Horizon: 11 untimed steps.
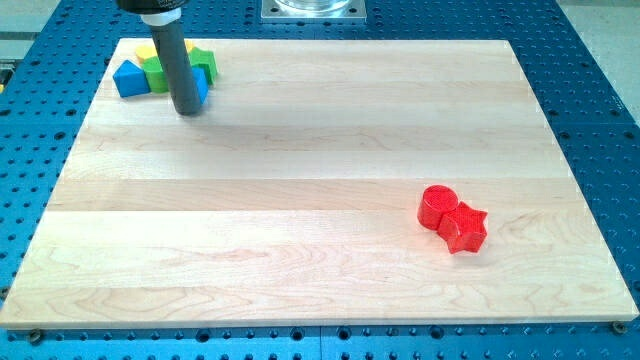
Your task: Slightly adjust the red star to the bottom left of the red circle
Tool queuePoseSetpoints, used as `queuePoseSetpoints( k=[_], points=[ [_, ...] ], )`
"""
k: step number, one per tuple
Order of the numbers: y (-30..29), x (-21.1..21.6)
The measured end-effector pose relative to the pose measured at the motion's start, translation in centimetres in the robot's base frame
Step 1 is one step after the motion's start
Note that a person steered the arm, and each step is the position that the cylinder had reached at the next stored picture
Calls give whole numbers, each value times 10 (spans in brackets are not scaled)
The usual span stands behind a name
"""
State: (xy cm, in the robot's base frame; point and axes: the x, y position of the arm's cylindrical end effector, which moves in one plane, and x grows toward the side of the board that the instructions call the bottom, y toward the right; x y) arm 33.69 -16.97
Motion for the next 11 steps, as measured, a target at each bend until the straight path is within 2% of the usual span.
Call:
queuePoseSetpoints(
  k=[3, 5, 6, 8, 9, 10, 11],
  points=[
    [11, 3],
    [110, 81],
    [185, 94],
    [293, 150],
    [364, 150],
    [397, 173],
    [421, 240]
  ],
)
